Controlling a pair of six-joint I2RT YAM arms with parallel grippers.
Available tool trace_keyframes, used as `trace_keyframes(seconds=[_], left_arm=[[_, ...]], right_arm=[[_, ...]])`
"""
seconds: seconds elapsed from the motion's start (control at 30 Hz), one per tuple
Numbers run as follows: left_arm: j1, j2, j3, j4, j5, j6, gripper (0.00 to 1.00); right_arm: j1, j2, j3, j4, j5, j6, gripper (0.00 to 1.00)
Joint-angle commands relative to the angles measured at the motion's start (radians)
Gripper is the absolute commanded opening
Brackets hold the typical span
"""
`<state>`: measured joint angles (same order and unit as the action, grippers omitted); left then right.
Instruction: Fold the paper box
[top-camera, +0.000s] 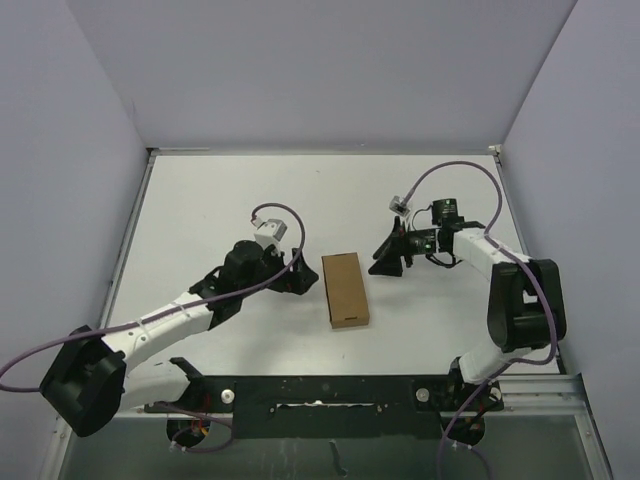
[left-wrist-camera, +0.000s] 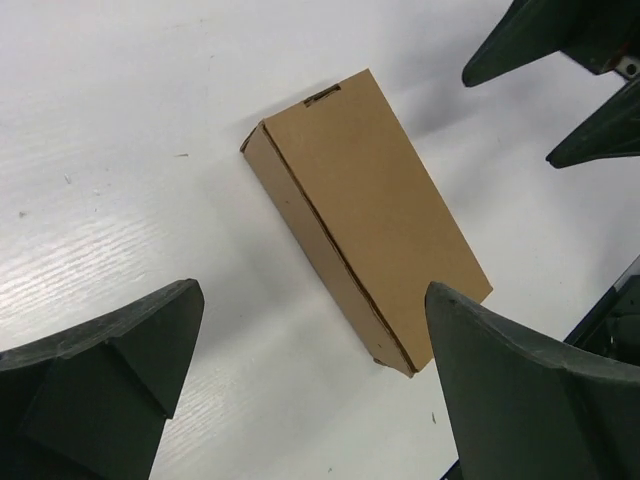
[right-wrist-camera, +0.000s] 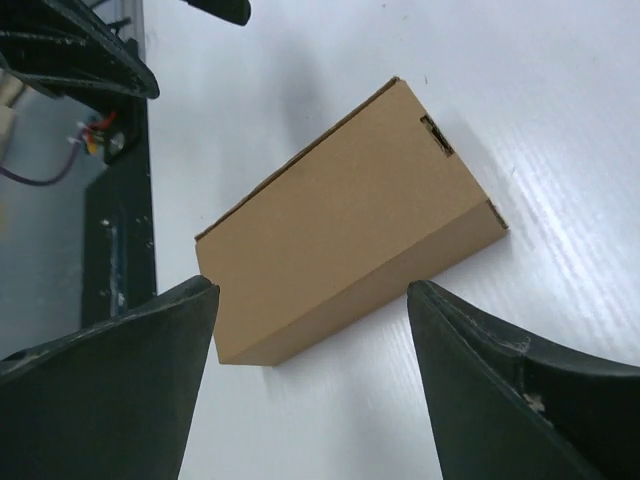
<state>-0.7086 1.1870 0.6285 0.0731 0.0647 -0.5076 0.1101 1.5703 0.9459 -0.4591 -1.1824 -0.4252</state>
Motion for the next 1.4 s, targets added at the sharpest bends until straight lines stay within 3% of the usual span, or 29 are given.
trace_keyframes(seconds=[0.0, 0.23, 0.37, 0.6, 0.87, 1.37], left_arm=[[0.054, 0.003, -0.117, 0.319, 0.142, -0.105, 0.95], [0.065, 0.129, -0.178, 0.502, 0.212, -0.225, 0.94], [0.066, 0.17, -0.182, 0.534, 0.211, -0.254, 0.93], [0.067, 0.261, -0.219, 0.673, 0.2, -0.368, 0.93], [0.067, 0.334, -0.193, 0.658, 0.221, -0.466, 0.94], [0.046, 0.379, -0.186, 0.775, 0.265, -0.537, 0.95]], right_arm=[[0.005, 0.13, 0.013, 0.125, -0.123, 0.285, 0.78], [0.036, 0.276, 0.074, 0.059, -0.042, 0.293, 0.73], [0.039, 0.316, 0.085, 0.05, -0.024, 0.304, 0.58], [0.046, 0.361, 0.113, -0.004, -0.007, 0.29, 0.46], [0.013, 0.397, 0.134, -0.058, 0.001, 0.244, 0.27], [-0.036, 0.403, 0.137, -0.09, 0.074, 0.219, 0.22]])
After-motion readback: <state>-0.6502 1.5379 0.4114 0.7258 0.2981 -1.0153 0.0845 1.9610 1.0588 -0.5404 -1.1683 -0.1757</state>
